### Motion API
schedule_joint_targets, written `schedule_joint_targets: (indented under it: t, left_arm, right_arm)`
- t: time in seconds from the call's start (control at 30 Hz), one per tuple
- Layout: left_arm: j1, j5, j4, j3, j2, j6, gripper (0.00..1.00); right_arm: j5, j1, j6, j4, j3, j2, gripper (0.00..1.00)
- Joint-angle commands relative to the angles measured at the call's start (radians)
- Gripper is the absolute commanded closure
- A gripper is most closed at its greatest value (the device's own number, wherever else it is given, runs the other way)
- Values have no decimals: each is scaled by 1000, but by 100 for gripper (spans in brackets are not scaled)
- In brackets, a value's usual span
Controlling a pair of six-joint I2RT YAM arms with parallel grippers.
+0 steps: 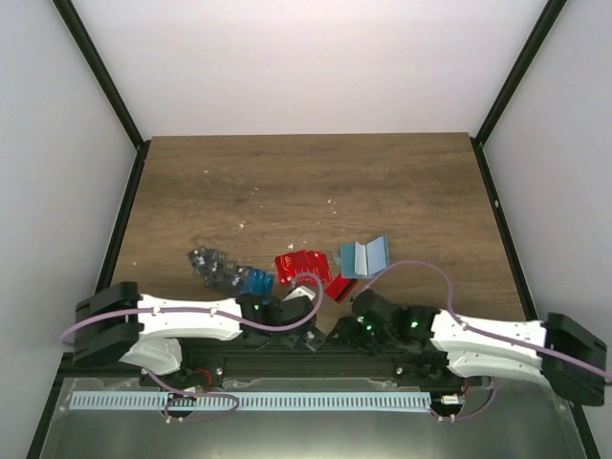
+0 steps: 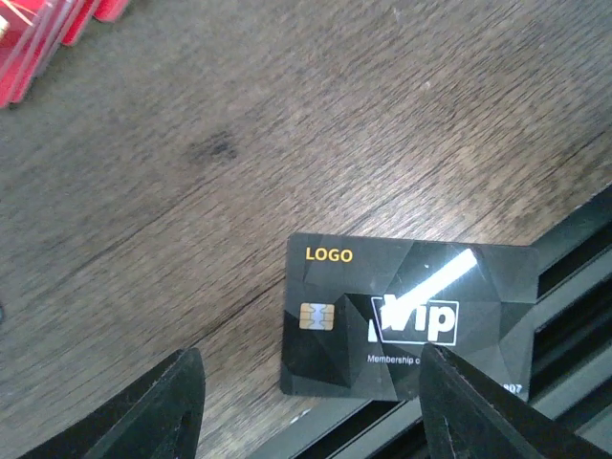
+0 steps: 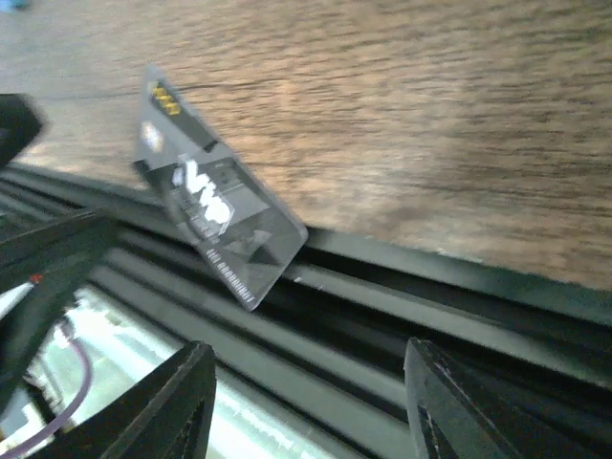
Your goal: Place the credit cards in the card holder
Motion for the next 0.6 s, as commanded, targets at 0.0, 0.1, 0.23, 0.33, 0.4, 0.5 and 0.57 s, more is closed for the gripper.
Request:
schedule_joint_targets:
  t: [0.0,0.1,0.23,0.33,0.4,0.5,0.57]
  left_arm:
    - [21,27,-22,-45,-78,25,38]
    - [48,50,17,-69,-95,27,42]
    - [109,103,82,-103,-91,38,49]
    - [138,137,131,-125,-92,55,52]
    - [150,159,155,-136,-88,64,53]
    - [156,194,194,-154,-72,72,57]
    - [157,220,214,-162,-60,79,58]
  right_arm:
    - [119,70,120,137,37,149,45]
    - [138,95,168,227,24,235,49]
    - [176,129,206,343,20,300,50]
    - [197,140,217,398,19,322,50]
    - [207,144,232,412,12,332,50]
    - [215,145,256,437,-5,346,50]
    - [212,146,265,458,-16,359,50]
